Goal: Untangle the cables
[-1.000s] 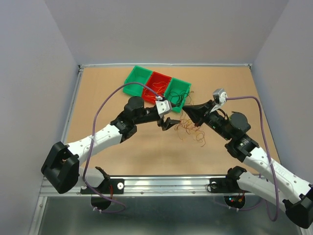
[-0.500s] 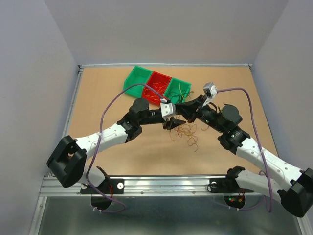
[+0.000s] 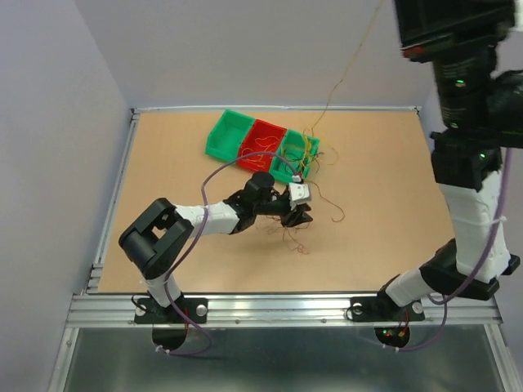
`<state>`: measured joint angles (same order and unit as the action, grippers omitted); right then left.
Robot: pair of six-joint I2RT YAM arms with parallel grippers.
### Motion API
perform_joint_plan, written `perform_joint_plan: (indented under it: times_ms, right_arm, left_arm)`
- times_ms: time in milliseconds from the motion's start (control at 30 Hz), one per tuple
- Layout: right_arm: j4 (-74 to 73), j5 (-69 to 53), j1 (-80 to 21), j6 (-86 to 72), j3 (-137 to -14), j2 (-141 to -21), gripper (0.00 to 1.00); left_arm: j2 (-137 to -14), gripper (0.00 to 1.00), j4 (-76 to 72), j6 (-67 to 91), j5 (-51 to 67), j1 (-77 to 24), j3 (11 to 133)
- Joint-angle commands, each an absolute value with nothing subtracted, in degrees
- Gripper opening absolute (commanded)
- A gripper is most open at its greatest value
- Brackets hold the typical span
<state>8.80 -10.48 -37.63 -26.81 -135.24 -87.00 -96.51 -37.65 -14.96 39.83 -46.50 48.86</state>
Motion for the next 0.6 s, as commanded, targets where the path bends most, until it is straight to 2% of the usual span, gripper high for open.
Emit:
perform_joint_plan:
  times_ms: [0,167,333,367,400,433,500,533,567]
  right_arm:
    - [5.80,-2.91,-37.88,-27.51,-139.67,-84.47,0.01]
    - [7.73,1.39,-37.88,-23.57,-120.91,-76.22,0.01]
    - [10.54,4.04,-37.88,-20.05,-104.35,-69.36,0.01]
    - [12.03,5.44,-37.88,-18.73,-101.02,-67.87,0.01]
    - [12.56,6.41,-37.88,-18.20,-99.33,-67.16,0.01]
    - [13.18,7.90,-37.97,-17.06,-98.19,-66.19,0.01]
    - [13.45,8.96,-37.88,-16.53,-94.51,-64.96,0.01]
    - [14.23,9.49,-37.88,-16.61,-93.09,-63.39,0.00]
    - [15.02,9.58,-37.88,-16.70,-91.34,-62.59,0.01]
  left_arm:
    - [-96.76,0.46,-35.69,-18.19,39.03,-49.04,53.17]
    - [-98.79,0.46,-28.40,-20.39,34.20,-50.71,57.38]
    - [-91.95,0.50,-27.33,-21.27,31.90,-49.22,55.55]
    - [-90.63,0.47,-27.33,-21.53,31.90,-48.61,54.42]
    - [-90.44,0.44,-27.33,-21.88,30.69,-48.52,54.06]
    - [-91.22,0.33,-26.64,-21.88,29.72,-48.34,54.05]
    - [-92.10,0.17,-24.97,-21.89,29.18,-47.55,55.80]
    - [-92.54,0.00,-23.57,-21.28,29.70,-46.50,57.38]
    - [-92.29,0.00,-23.21,-20.83,30.58,-45.80,57.74]
